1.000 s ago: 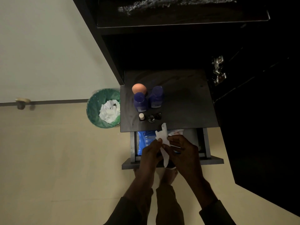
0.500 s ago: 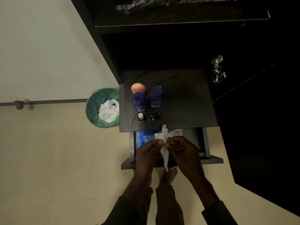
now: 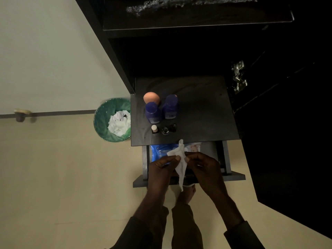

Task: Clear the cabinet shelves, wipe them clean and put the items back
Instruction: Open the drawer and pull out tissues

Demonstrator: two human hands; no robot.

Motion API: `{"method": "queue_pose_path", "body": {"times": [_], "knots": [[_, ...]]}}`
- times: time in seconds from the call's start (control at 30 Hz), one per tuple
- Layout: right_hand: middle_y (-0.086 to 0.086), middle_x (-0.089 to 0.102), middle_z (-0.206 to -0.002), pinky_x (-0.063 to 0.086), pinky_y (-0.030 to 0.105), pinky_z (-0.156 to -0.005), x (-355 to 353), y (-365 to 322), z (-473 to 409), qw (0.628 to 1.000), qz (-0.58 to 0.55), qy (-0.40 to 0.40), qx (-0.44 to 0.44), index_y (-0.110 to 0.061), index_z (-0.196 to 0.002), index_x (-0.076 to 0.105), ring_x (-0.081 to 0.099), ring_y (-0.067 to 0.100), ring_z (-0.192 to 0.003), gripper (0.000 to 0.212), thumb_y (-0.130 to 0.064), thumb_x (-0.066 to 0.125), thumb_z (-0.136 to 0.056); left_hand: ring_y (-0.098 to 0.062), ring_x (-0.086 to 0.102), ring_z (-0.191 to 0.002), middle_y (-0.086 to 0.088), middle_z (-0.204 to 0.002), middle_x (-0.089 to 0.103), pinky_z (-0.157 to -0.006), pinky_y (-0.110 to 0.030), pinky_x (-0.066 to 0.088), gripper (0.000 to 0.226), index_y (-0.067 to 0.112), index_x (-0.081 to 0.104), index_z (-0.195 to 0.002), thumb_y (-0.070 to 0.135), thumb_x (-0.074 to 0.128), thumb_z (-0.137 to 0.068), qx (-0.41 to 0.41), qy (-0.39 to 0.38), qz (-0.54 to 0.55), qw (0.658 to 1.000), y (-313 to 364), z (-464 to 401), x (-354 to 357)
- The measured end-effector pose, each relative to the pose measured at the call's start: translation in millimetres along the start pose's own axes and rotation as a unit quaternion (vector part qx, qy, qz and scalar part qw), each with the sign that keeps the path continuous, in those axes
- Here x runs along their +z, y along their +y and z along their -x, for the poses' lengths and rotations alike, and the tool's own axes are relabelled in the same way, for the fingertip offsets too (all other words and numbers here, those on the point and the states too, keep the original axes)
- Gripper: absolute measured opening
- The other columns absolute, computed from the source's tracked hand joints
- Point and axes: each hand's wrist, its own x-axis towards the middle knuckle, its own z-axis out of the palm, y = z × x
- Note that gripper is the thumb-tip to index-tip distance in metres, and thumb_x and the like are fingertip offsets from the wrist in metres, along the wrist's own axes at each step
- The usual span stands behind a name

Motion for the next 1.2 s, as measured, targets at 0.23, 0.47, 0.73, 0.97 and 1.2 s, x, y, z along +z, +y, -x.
{"method": "queue_pose_path", "body": {"times": [0.23,0.47,0.73,0.97,1.2], "knots": [[0.006,0.065,-0.112,0.054,0.023,-0.072,3,3,3,0.989,-0.114,0.073,0.065,-0.009,-0.111,0.06,0.065,0.019,-0.101,0.02,-0.023,0.052,-0.099,-0.021,0.068,-0.097,-0.001,-0.104,0.067,-0.08,-0.04,0.06,0.007,0.015,0.064,-0.099,0.016,0.061,-0.093,-0.021,0.054,0.072,0.996,1,-3,1],[-0.002,0.07,-0.104,0.057,0.021,-0.063,-8,-2,11,0.914,-0.358,0.135,0.136,-0.018,-0.118,0.057,0.071,0.006,-0.086,0.021,-0.022,0.046,-0.101,-0.037,0.066,-0.109,-0.015,-0.12,0.068,-0.099,-0.057,0.05,0.04,0.007,0.05,-0.132,0.02,0.054,-0.094,-0.077,0.094,0.227,0.966,-4,-5,-5],[0.005,0.068,-0.115,0.06,0.027,-0.073,-26,-1,16,0.886,-0.386,0.226,0.123,-0.013,-0.13,0.055,0.069,0.017,-0.098,0.032,-0.024,0.041,-0.104,-0.031,0.067,-0.095,-0.012,-0.109,0.069,-0.072,-0.037,0.053,0.034,0.012,0.055,-0.126,0.028,0.043,-0.098,-0.077,0.119,0.305,0.942,-1,-3,-11],[0.015,0.061,-0.129,0.056,0.027,-0.079,-44,-5,19,0.886,-0.366,0.264,0.11,-0.008,-0.135,0.051,0.063,0.022,-0.11,0.039,-0.028,0.041,-0.104,-0.033,0.058,-0.098,-0.015,-0.106,0.061,-0.072,-0.037,0.048,0.042,0.003,0.053,-0.132,0.026,0.045,-0.098,-0.063,0.168,0.299,0.937,-2,-4,-16],[-0.003,0.066,-0.12,0.056,0.02,-0.066,-62,-52,16,0.927,-0.303,0.216,0.035,-0.02,-0.134,0.053,0.066,0.013,-0.104,0.047,-0.034,0.058,-0.089,-0.026,0.055,-0.081,-0.007,-0.089,0.058,-0.066,-0.033,0.043,0.021,0.014,0.054,-0.106,0.027,0.037,-0.102,-0.039,0.154,0.277,0.948,-6,-1,-15]]}}
